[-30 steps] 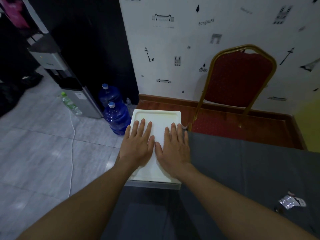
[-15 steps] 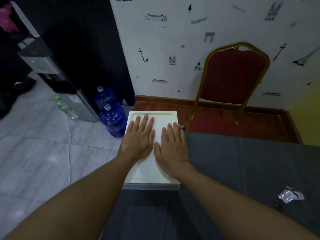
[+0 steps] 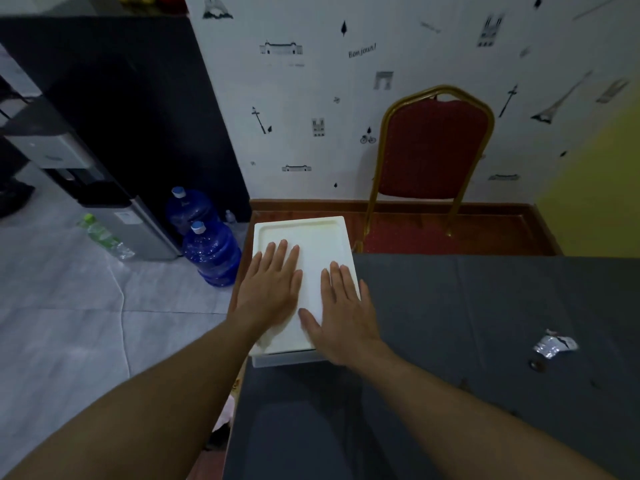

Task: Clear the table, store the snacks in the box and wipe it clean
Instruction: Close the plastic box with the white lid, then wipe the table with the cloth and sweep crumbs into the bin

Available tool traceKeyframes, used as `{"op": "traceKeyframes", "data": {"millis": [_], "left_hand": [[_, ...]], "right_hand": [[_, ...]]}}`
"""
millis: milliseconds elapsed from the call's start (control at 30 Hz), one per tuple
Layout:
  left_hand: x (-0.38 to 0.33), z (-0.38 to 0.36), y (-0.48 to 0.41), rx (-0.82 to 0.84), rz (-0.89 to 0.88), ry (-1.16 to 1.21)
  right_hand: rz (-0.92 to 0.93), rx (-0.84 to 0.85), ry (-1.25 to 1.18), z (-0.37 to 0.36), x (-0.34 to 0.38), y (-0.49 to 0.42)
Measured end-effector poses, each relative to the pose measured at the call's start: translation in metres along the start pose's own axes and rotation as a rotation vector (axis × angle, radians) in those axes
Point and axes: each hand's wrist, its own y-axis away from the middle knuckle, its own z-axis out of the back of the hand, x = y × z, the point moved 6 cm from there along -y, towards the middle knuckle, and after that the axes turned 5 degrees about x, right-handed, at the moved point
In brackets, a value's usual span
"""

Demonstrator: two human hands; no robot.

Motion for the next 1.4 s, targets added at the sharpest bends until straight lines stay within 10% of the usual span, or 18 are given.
{"op": "traceKeyframes", "data": {"millis": [667, 1400], "left_hand": [[-0.026, 0.015, 0.039, 0.031, -0.110, -0.002], [-0.332, 0.054, 0.082, 0.058, -0.476, -0.026]], "right_hand": [[-0.230, -0.020, -0.118, 0.042, -0.052, 0.047], [-0.540, -0.120, -0.126, 0.112, -0.279, 0.238]]}}
